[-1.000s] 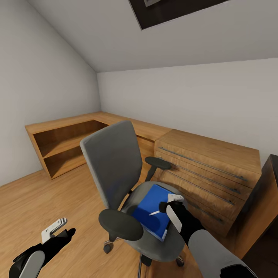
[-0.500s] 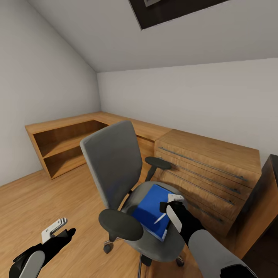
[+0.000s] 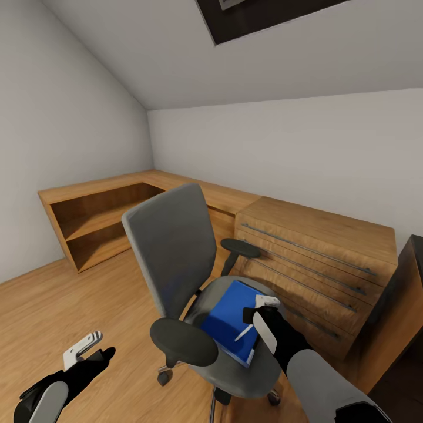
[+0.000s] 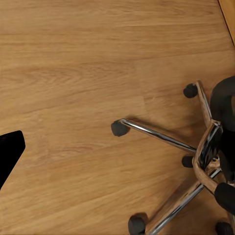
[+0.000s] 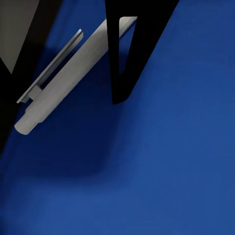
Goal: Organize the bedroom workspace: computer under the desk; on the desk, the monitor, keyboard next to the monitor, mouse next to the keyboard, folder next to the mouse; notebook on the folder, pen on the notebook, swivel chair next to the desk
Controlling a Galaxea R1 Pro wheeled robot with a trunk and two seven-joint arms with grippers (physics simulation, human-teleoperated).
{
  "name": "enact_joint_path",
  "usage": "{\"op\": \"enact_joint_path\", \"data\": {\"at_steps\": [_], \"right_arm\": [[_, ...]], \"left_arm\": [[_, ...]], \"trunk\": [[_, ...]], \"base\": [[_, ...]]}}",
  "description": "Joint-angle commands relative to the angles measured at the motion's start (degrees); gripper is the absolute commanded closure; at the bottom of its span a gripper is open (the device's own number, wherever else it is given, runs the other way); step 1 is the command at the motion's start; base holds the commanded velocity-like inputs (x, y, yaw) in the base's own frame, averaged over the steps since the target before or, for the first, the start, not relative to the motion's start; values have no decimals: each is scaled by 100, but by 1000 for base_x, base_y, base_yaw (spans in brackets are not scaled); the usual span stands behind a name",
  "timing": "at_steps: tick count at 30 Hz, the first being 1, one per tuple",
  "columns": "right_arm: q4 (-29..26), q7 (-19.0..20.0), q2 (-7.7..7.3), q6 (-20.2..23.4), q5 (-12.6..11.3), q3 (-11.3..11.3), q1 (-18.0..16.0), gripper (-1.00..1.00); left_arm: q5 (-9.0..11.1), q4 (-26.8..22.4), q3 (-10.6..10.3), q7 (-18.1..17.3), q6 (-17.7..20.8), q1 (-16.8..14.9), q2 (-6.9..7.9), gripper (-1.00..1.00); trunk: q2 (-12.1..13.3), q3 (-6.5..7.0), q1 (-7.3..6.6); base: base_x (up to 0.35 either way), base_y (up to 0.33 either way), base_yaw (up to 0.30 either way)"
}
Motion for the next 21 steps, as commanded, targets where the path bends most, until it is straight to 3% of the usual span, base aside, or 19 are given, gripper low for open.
{"op": "enact_joint_path", "data": {"at_steps": [1,21], "right_arm": [[-5,-51,-4,9,-131,32,0,100],[-5,-51,-2,9,-132,32,0,100]], "left_arm": [[61,-8,-1,54,12,-4,2,-100],[70,-8,-1,48,12,-4,4,-100]], "trunk": [[-2,-7,0],[-2,-7,0]], "base": [[0,0,0],[-33,0,0]]}}
